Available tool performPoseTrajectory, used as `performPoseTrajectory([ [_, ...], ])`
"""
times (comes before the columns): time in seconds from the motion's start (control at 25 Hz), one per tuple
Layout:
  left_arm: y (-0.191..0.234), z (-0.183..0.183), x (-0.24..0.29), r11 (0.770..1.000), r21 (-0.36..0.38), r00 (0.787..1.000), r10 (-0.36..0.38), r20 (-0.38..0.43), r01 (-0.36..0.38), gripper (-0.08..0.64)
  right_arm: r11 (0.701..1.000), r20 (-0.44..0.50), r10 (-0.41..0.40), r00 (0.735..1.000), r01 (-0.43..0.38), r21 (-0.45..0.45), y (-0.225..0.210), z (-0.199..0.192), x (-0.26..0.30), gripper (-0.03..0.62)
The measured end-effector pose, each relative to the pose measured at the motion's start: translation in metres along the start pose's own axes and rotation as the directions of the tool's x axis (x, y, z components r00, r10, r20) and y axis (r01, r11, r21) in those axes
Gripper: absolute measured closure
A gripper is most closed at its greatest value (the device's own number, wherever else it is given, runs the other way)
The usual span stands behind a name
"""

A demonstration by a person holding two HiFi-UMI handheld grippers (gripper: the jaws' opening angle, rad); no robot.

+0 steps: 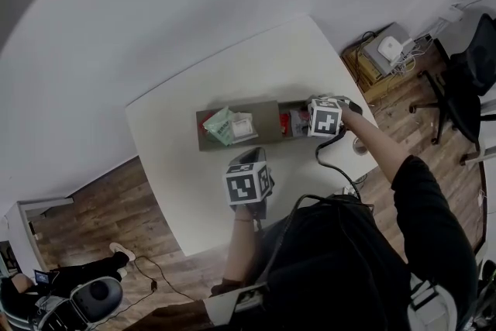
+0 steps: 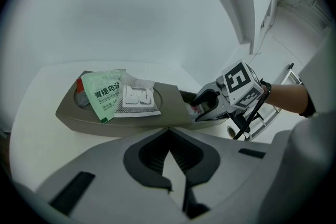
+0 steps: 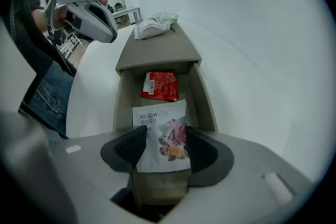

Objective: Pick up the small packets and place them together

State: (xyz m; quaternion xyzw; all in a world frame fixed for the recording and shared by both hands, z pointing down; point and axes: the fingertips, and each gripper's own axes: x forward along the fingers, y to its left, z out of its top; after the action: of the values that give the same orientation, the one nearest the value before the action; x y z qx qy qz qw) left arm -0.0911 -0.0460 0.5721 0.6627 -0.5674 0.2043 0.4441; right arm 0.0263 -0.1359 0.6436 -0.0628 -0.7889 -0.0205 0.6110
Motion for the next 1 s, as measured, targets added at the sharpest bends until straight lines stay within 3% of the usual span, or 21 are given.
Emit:
performPoseTrajectory([
  [0.44, 0.0001, 0.0019, -0.0019, 1.0, -0.002, 1.0, -0.003, 0.005, 0.003, 0.562, 1.0, -0.023, 0.024, 0.999, -0.024, 0.018, 0.0005, 0.0003, -0.0003, 0.385],
  [1.0, 0.0057, 0.0001, -0.0041, 1.0, -0.017, 1.0, 0.001, 0.015, -0.001, 0.561, 0.999, -0.059, 0.023, 0.998, -0.021, 0.031, 0.0006, -0.0017, 0.0001, 0.459],
])
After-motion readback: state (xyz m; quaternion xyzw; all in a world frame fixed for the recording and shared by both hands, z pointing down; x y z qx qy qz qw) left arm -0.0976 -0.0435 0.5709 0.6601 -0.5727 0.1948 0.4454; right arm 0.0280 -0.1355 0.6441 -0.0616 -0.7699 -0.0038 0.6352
